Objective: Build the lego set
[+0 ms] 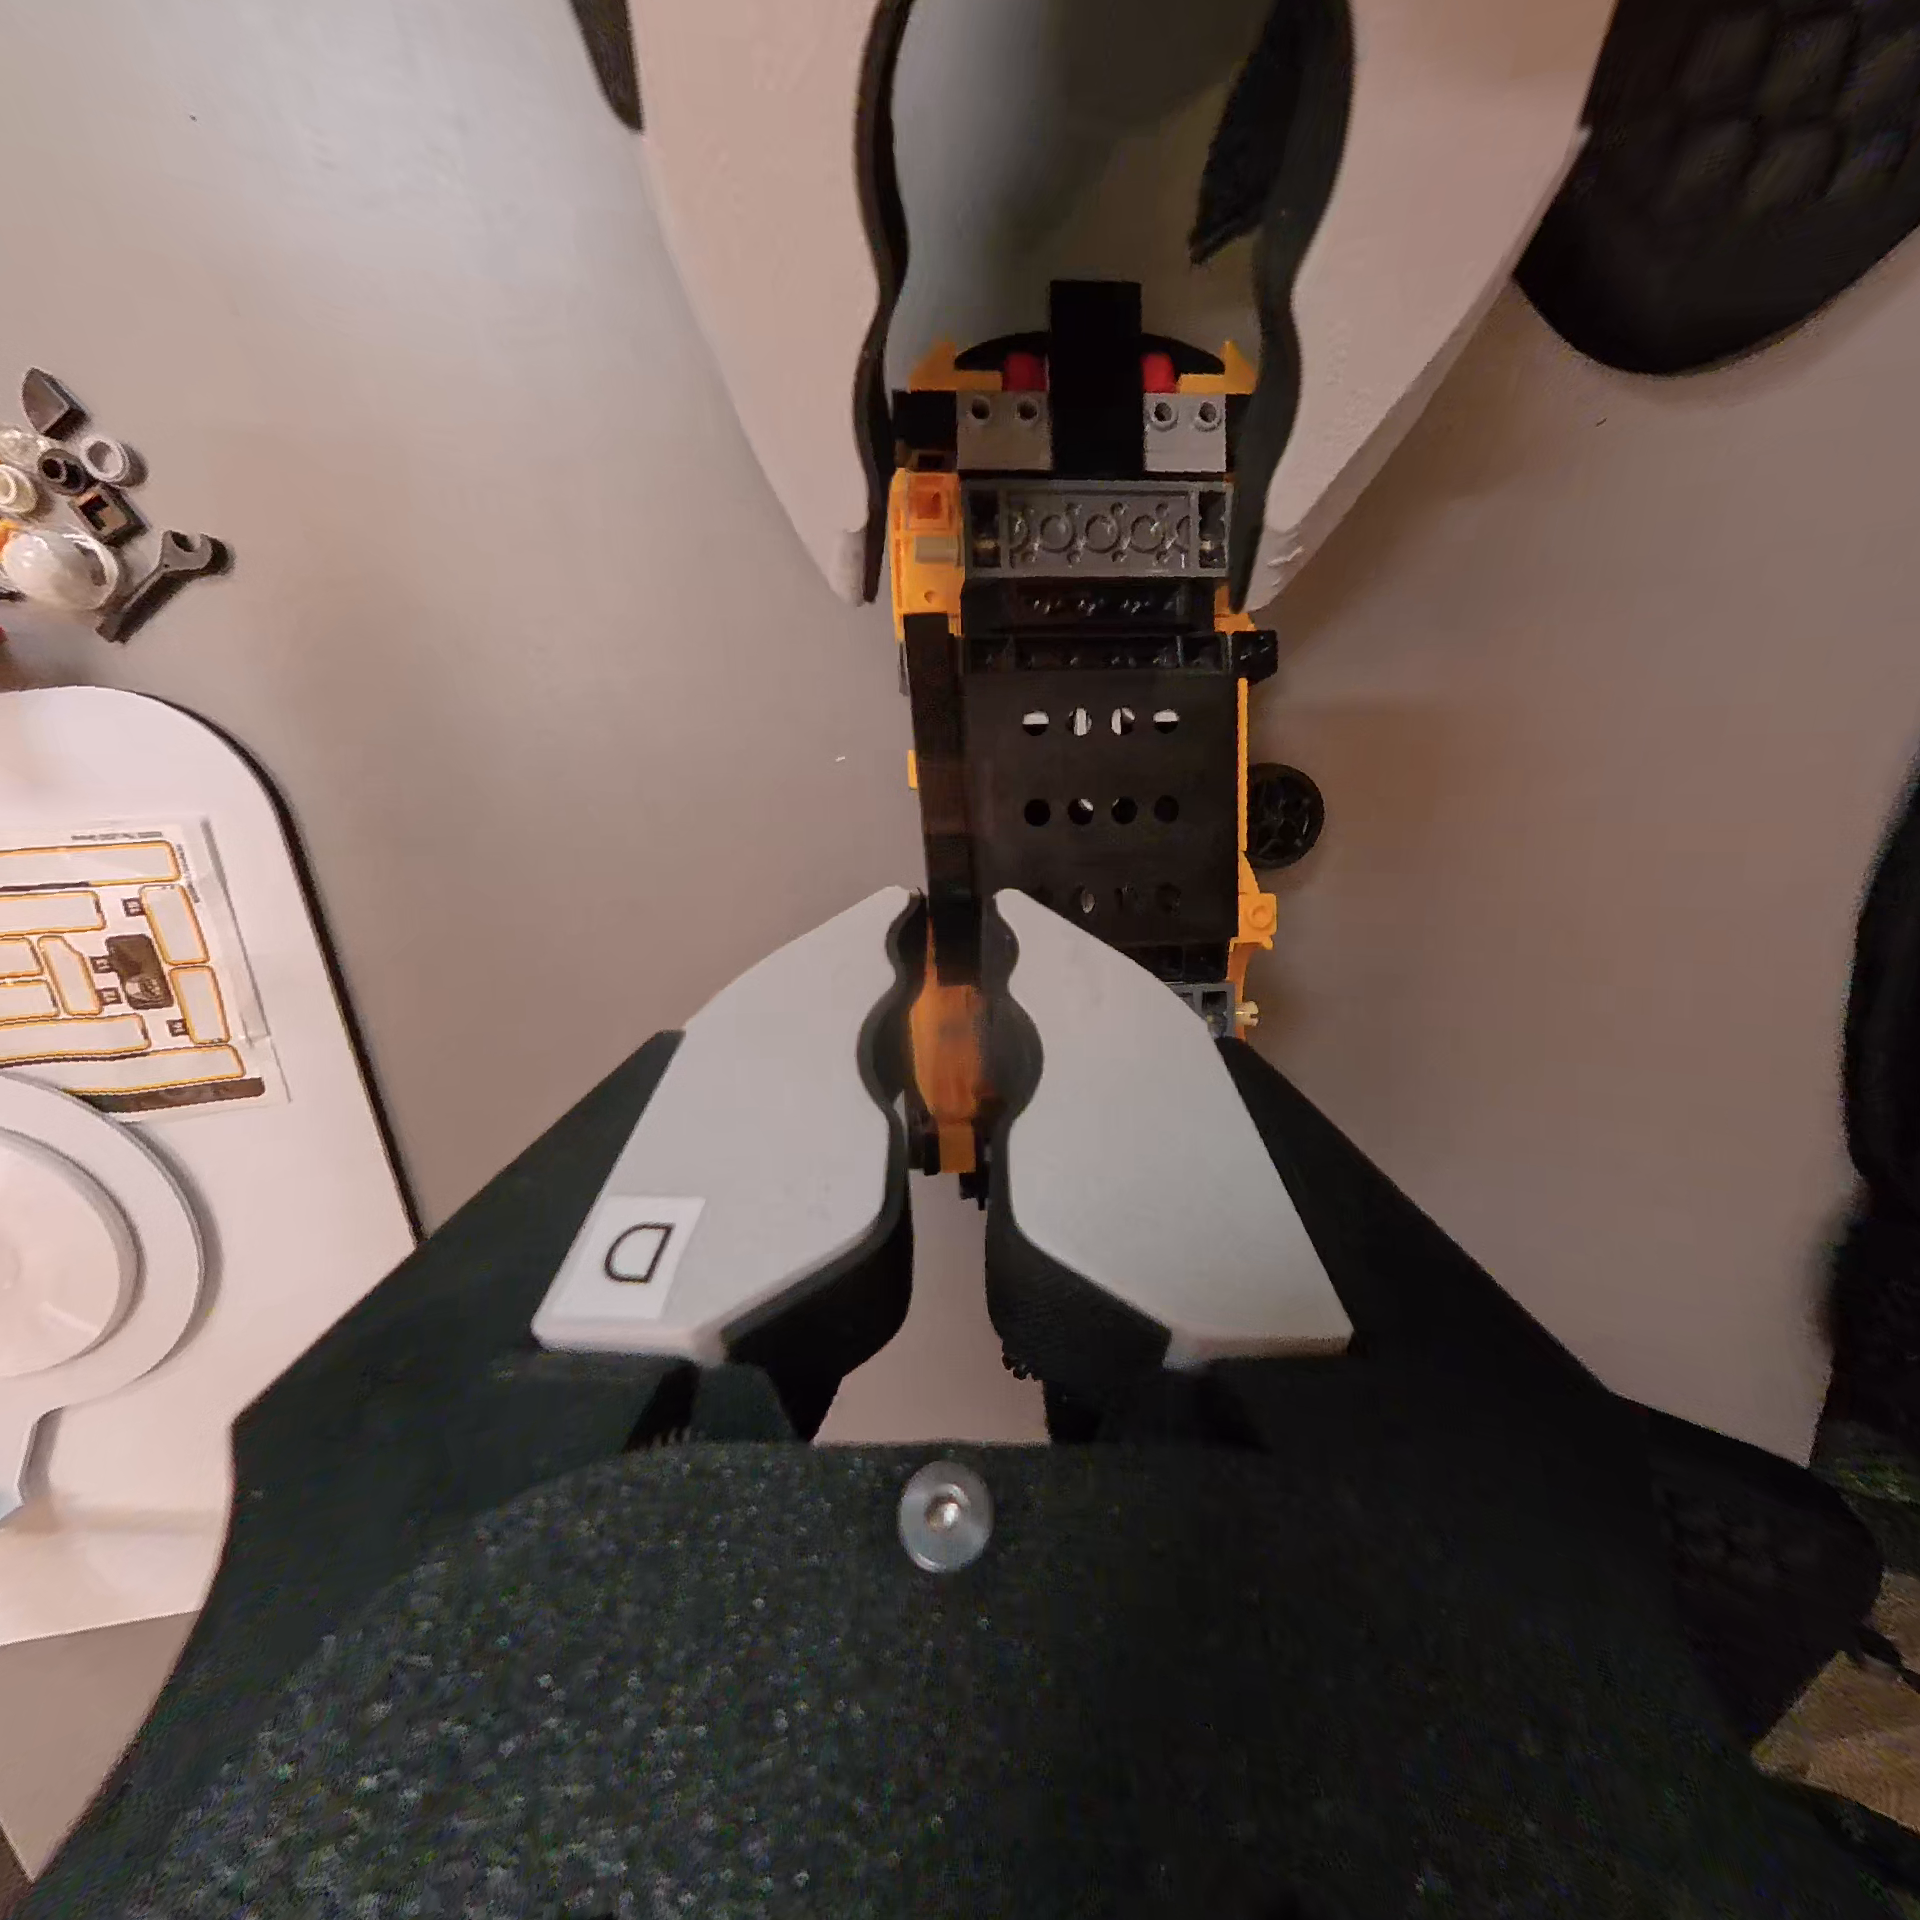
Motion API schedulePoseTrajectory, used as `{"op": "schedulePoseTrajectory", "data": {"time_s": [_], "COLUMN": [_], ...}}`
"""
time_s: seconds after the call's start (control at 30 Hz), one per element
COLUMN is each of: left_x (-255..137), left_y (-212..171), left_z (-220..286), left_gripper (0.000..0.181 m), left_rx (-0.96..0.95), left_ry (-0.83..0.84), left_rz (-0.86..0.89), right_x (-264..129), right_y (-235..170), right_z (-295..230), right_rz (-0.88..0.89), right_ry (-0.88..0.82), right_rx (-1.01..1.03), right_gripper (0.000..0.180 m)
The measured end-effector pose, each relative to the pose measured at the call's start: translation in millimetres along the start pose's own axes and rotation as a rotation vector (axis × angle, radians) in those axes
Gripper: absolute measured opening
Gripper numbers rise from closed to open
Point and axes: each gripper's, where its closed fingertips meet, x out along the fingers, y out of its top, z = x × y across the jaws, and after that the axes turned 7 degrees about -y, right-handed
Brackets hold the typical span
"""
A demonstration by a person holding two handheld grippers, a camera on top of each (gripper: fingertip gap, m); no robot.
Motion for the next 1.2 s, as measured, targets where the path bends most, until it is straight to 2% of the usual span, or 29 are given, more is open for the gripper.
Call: {"op": "schedulePoseTrajectory", "data": {"time_s": [0.43,0.5,0.67,0.83,1.0,1.2], "left_x": [-10,-19,-29,-13,5,17], "left_y": [0,0,-10,-29,-36,-29], "left_z": [-3,-1,18,28,28,21], "left_gripper": [0.015,0.021,0.065,0.082,0.098,0.089], "left_rx": [0.011,0.008,-0.001,-0.063,-0.039,-0.003], "left_ry": [0.013,0.03,0.068,0.111,0.192,0.262], "left_rz": [0.044,0.082,0.257,0.4,0.452,0.471], "right_x": [2,5,9,11,15,18], "right_y": [4,1,-8,-10,-8,-6], "right_z": [22,23,22,19,18,15], "right_rz": [-0.074,-0.098,-0.169,-0.207,-0.231,-0.256], "right_ry": [0.255,0.314,0.437,0.49,0.517,0.529], "right_rx": [0.105,0.134,0.183,0.182,0.188,0.202], "right_gripper": [0.03,0.028,0.027,0.024,0.018,0.01]}}
